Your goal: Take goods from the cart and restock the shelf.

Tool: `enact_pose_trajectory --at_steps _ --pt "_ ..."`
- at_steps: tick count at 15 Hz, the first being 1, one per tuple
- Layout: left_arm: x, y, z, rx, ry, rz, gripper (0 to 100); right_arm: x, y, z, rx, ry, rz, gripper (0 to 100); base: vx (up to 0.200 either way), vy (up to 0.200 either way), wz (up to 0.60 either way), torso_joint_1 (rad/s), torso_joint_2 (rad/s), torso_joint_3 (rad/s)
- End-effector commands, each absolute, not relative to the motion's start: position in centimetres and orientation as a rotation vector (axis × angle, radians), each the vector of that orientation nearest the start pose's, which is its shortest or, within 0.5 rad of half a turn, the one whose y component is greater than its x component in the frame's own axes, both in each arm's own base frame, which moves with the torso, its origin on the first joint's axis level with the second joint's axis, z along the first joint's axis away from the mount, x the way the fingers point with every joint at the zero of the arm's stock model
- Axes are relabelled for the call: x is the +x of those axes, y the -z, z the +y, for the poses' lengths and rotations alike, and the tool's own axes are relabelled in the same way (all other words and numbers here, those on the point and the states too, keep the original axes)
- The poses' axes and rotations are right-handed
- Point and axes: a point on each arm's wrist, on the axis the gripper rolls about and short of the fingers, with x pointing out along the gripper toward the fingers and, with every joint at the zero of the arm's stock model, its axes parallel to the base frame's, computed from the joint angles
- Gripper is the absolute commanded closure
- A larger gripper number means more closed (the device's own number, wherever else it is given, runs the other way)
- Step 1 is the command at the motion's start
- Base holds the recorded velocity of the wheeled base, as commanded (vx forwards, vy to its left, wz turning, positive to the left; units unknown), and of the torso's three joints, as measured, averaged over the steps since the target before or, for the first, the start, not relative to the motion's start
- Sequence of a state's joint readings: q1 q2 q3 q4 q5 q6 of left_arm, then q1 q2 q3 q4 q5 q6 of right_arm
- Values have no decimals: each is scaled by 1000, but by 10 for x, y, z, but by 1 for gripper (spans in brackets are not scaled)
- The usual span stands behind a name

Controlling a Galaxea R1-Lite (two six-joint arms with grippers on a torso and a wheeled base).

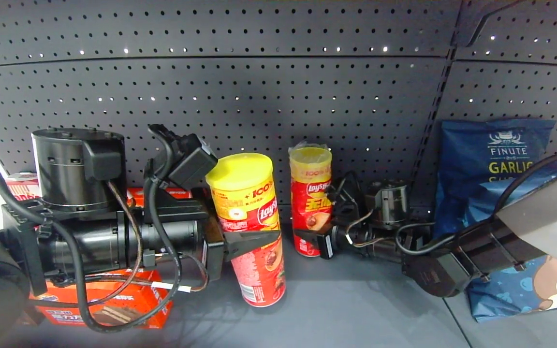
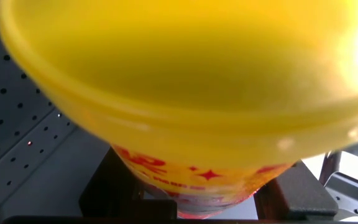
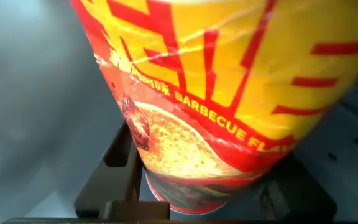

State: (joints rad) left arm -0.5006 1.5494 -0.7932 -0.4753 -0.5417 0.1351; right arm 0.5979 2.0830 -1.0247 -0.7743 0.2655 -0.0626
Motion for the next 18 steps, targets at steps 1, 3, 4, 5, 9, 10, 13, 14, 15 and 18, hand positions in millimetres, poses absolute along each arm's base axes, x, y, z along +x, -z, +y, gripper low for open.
enact_pose_trajectory --at_steps 1,3,4,5,9,10,13,14,15,18 --pt "230 -207 -139 116 1053 225 100 307 -137 226 -108 -873 227 100 0 0 0 0 0 0" --pt "229 -207 -139 116 1054 223 100 297 -143 227 -113 -847 210 100 0 0 0 0 0 0" --pt "229 -207 -139 116 1054 223 100 284 -150 229 -115 -826 186 100 0 0 0 0 0 0" --pt "229 -208 -139 116 1054 220 100 277 -152 231 -116 -822 181 100 0 0 0 0 0 0" --pt "230 -210 -139 116 1051 214 100 236 -162 244 -79 -739 136 100 0 0 0 0 0 0" --pt "230 -210 -139 116 1049 214 100 229 -162 244 -72 -737 140 100 0 0 0 0 0 0" --pt "231 -211 -139 115 1045 212 100 184 -160 233 -70 -775 172 100 0 0 0 0 0 0" --pt "231 -211 -138 116 1040 212 100 178 -159 226 -72 -774 179 100 0 0 0 0 0 0" --pt "232 -211 -137 116 1034 211 100 173 -156 220 -71 -770 181 100 0 0 0 0 0 0" --pt "233 -211 -138 118 1008 214 100 160 -138 203 -59 -770 151 100 0 0 0 0 0 0"
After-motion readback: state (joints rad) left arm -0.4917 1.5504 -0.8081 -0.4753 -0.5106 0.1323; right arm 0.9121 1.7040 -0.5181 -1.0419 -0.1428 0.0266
